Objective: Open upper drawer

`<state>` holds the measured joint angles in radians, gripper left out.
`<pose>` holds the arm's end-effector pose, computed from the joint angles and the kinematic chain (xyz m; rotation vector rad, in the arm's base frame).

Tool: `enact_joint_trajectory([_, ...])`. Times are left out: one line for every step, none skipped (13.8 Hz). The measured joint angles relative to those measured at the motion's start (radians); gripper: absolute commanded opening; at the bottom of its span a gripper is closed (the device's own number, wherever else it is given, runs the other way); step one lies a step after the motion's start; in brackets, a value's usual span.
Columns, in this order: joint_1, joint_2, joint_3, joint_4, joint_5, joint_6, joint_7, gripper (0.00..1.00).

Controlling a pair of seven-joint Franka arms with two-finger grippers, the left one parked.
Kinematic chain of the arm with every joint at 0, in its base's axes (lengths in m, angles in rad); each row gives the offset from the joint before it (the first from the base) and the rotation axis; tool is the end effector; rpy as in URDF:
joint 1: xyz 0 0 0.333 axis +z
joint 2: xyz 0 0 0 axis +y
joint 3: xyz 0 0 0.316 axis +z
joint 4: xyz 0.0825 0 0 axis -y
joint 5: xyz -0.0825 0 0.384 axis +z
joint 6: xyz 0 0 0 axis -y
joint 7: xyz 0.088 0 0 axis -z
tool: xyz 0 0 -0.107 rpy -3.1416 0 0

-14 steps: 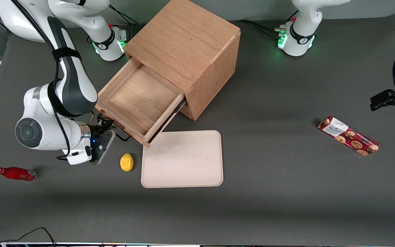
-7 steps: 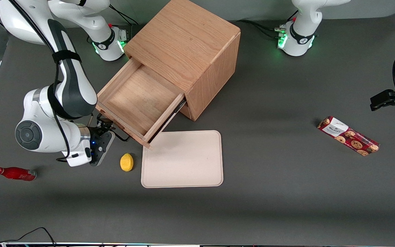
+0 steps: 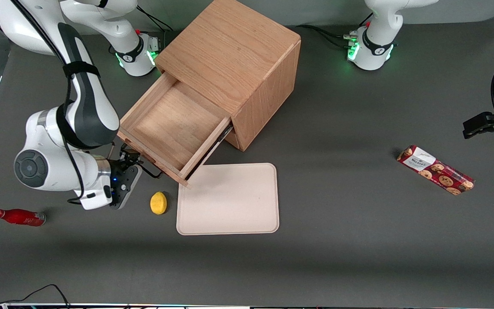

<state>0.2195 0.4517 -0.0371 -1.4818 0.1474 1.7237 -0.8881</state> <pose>0.6504 0.1374 0.4001 -2.5574 -1.4553 0.2255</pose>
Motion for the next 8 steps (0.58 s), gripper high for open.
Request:
enact_joint_trajectory([-0.004, -0.004, -0.001, 0.018, -0.003, -0.016, 0.007, 1.0])
enact_joint_trajectory([-0.008, -0.008, -0.003, 0.034, -0.011, -0.025, 0.022, 1.0])
enact_joint_trajectory([-0.012, -0.015, -0.004, 0.047, -0.018, -0.043, 0.045, 1.0])
enact_joint_trajectory([-0.015, -0.026, -0.004, 0.055, -0.026, -0.069, 0.081, 1.0])
enact_joint_trajectory([-0.015, -0.04, -0.004, 0.06, -0.032, -0.102, 0.128, 1.0])
enact_joint_trajectory([-0.015, -0.061, -0.004, 0.062, -0.034, -0.141, 0.188, 1.0])
enact_joint_trajectory([-0.015, -0.088, -0.003, 0.063, -0.035, -0.182, 0.262, 1.0])
enact_joint_trajectory([-0.015, -0.119, -0.004, 0.061, -0.036, -0.22, 0.343, 1.0])
